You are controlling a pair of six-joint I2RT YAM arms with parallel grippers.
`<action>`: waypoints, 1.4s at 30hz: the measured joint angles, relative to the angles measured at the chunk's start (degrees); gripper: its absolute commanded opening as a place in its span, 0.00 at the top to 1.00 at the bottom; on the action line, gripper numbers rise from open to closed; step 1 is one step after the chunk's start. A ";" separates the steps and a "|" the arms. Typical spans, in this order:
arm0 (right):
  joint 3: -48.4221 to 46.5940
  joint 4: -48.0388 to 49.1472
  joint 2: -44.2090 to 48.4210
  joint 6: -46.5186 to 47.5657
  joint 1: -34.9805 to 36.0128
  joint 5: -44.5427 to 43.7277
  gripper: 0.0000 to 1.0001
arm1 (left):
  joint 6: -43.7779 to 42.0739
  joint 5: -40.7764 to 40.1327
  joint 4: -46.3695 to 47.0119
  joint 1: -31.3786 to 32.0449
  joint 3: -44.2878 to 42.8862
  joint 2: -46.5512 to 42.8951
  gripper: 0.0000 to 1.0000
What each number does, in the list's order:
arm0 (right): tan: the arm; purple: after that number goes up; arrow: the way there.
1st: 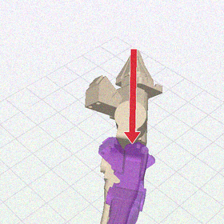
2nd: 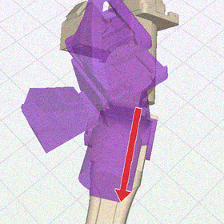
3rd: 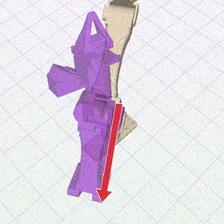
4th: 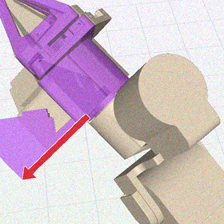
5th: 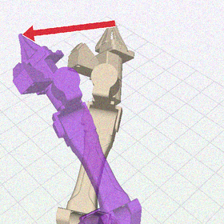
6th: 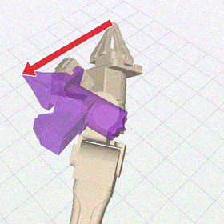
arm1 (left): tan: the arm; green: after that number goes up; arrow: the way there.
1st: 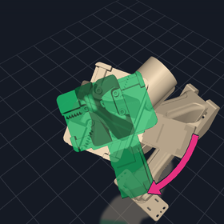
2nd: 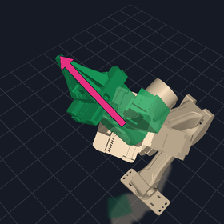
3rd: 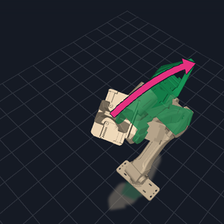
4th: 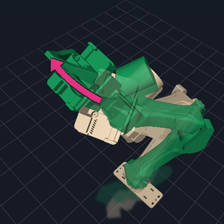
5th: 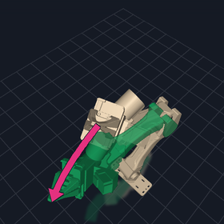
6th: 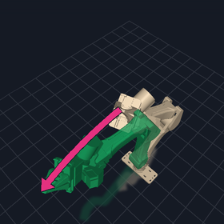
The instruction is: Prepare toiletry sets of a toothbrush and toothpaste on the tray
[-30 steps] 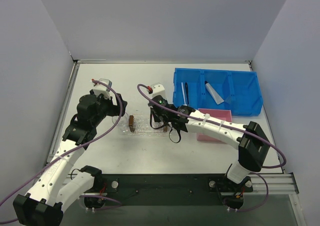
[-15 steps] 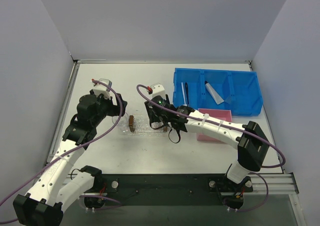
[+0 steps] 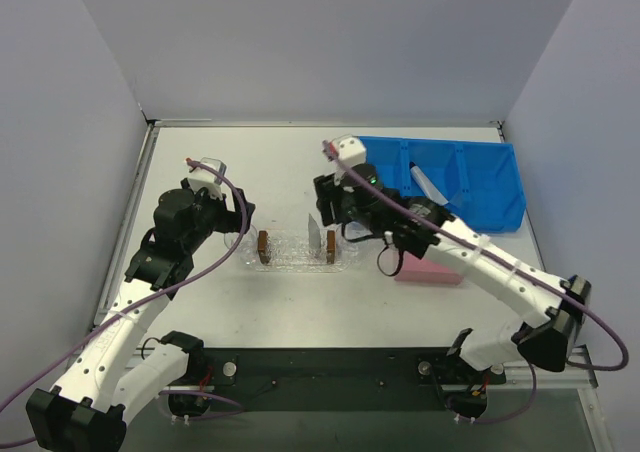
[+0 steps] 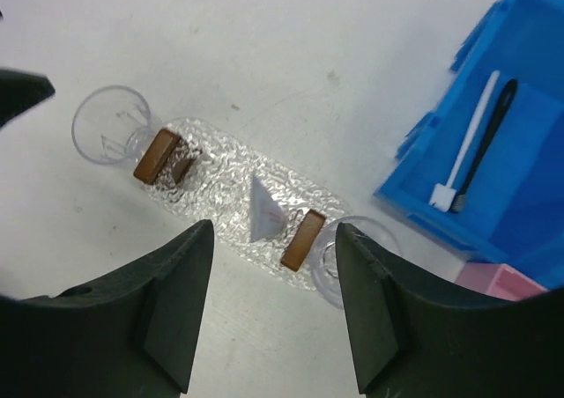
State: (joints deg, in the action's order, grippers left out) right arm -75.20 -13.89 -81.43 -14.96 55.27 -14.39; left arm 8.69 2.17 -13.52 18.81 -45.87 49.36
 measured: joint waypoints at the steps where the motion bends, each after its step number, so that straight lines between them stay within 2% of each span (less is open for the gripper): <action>1: -1.29 -1.14 1.86 0.46 -1.53 1.20 0.49 | -0.31 0.02 0.02 0.00 0.00 0.00 0.12; 4: -3.54 -3.41 7.08 1.62 -10.43 4.48 0.49 | -1.22 0.00 0.13 0.00 0.02 0.00 0.12; 8: -3.41 -6.29 10.45 2.64 -28.06 10.84 0.49 | -2.49 -0.04 0.48 0.00 0.11 0.17 0.12; 11: -3.32 -8.44 7.91 3.37 -39.32 17.77 0.46 | -3.23 -0.15 0.55 0.00 0.24 0.48 0.12; 16: -4.90 -11.08 -3.85 6.32 -49.55 25.46 0.49 | -3.50 -0.24 0.87 0.00 0.52 1.42 0.12; 24: -8.39 -13.99 -19.76 15.06 -53.79 26.88 0.56 | -3.65 -0.22 0.98 -0.04 0.74 3.56 0.12; 32: -16.92 -13.40 -30.88 23.21 -54.38 27.80 0.53 | -4.59 -0.26 1.25 -0.07 1.16 3.69 0.12; 42: -20.04 -11.39 -39.28 27.74 -54.86 27.91 0.50 | -4.96 -0.42 1.29 -0.15 1.16 4.31 0.12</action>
State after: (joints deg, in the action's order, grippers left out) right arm -95.24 -25.28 -120.70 12.78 0.40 13.52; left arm 3.73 1.76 -12.23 18.65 -44.71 53.67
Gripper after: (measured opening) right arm 0.494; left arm 0.877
